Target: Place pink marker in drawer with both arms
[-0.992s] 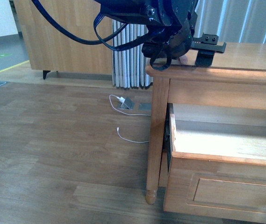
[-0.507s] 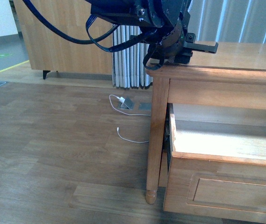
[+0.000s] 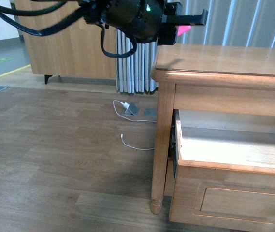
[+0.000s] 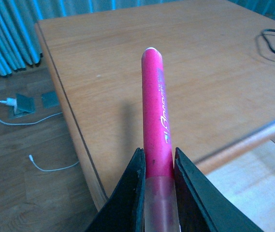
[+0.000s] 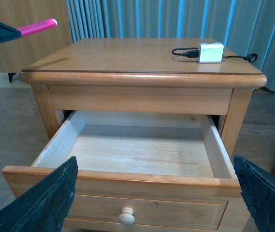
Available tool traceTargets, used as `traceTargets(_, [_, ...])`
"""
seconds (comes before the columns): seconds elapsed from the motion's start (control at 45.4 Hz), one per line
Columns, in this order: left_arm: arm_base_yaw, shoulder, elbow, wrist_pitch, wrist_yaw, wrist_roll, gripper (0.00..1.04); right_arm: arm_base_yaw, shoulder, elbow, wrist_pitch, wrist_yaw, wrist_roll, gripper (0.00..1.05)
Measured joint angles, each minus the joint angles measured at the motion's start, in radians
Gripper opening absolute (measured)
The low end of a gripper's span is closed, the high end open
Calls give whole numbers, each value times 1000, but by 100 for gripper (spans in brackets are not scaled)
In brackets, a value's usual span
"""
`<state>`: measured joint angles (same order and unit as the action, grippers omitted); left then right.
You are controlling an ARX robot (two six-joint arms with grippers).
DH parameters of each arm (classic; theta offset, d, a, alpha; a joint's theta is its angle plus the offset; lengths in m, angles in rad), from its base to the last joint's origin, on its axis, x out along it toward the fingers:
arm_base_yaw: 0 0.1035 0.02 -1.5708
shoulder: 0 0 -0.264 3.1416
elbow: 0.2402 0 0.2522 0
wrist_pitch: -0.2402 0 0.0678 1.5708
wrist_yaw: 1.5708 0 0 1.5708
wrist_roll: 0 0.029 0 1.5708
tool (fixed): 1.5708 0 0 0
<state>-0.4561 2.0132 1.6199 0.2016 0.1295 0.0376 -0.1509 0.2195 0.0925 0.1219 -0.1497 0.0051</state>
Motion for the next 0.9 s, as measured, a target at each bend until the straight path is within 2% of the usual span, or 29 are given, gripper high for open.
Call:
traceTargets(0.132, [-11, -111, -182, -8, 165, 90, 15, 0, 0, 0, 0, 0, 0, 96])
traceTargets(0.242, [-39, -117, -260, -23, 191, 161, 15, 0, 0, 0, 0, 0, 0, 96])
traceTargets(0.441, [-82, -85, -262, -24, 176, 216, 15, 0, 0, 0, 0, 0, 0, 96])
traceTargets(0.904, [-164, 166, -81, -39, 100, 207, 15, 0, 0, 0, 0, 0, 0, 96])
